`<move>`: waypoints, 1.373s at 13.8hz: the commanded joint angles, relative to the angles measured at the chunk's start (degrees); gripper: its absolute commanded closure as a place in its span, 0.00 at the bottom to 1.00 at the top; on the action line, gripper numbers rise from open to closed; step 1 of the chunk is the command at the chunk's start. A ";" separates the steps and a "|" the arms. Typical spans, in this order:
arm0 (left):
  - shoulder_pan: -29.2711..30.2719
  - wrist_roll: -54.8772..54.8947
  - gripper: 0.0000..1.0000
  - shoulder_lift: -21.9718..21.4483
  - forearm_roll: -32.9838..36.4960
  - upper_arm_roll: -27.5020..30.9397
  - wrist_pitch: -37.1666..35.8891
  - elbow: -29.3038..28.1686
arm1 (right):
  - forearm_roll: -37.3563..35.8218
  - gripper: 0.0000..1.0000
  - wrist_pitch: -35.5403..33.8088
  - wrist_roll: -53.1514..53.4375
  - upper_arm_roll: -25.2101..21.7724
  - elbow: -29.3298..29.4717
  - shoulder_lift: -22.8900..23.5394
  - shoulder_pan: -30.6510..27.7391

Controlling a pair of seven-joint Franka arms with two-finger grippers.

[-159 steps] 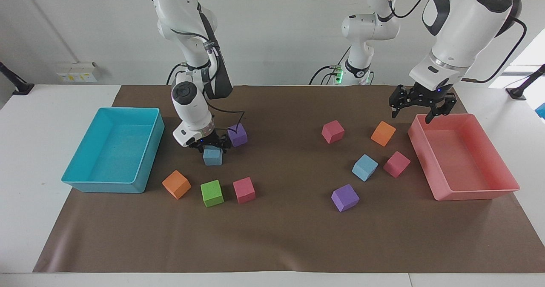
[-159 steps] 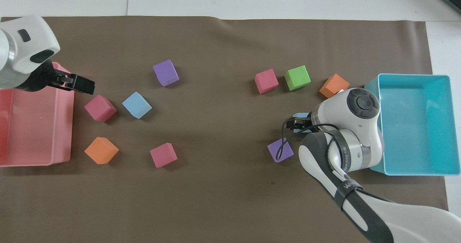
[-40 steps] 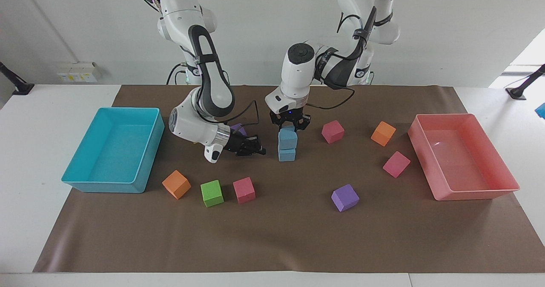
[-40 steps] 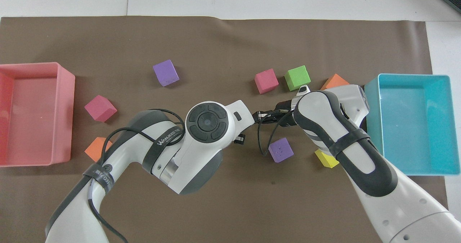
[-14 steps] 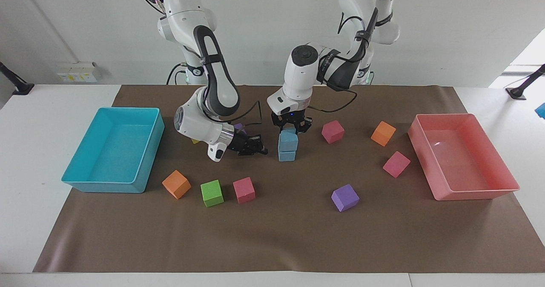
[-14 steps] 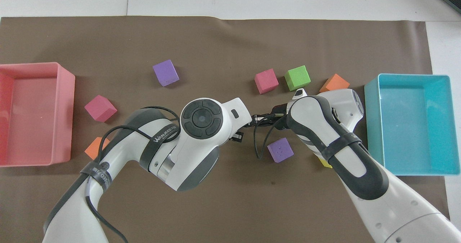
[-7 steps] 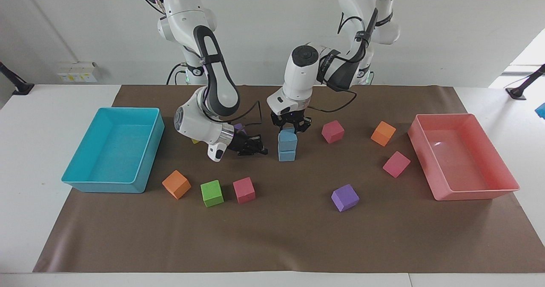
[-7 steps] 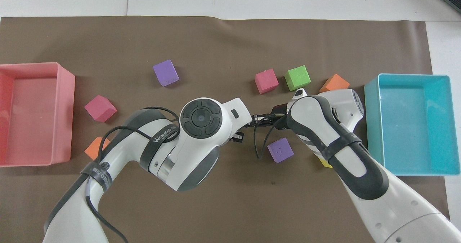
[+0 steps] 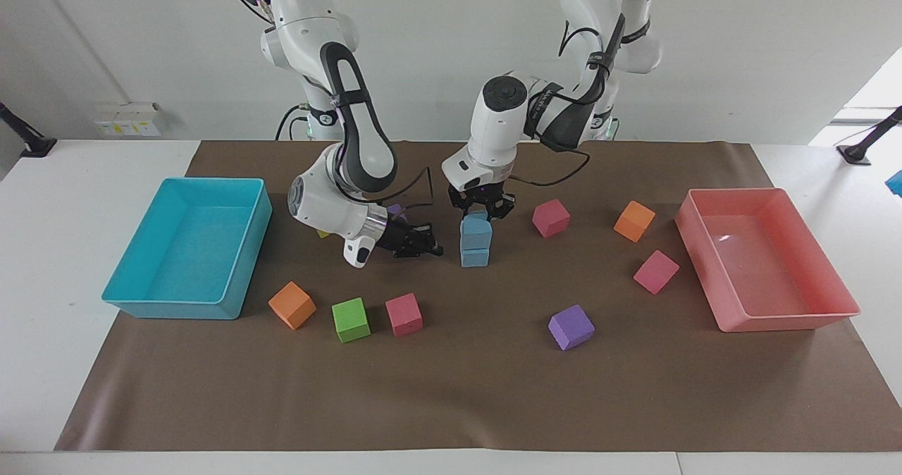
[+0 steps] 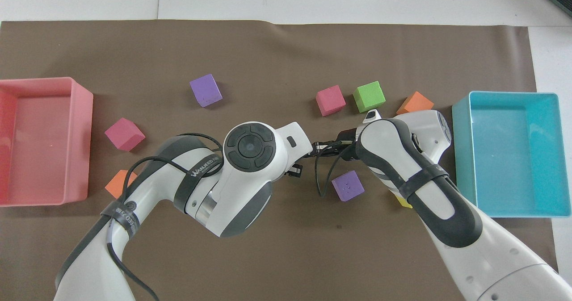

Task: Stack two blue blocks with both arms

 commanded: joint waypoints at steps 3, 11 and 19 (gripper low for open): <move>0.05 0.49 0.56 -0.53 -1.09 -0.07 0.52 -0.92 | 2.02 1.00 1.08 -2.64 0.21 -0.93 -0.49 -0.12; -0.04 0.40 0.42 -0.61 -1.09 -0.07 0.52 -1.10 | 2.02 1.00 1.08 -2.55 0.13 -0.93 -0.49 -0.12; -0.04 0.40 0.36 -0.70 -1.09 -0.07 0.69 -1.27 | 1.93 1.00 1.17 -2.55 0.13 -0.93 -0.49 -0.12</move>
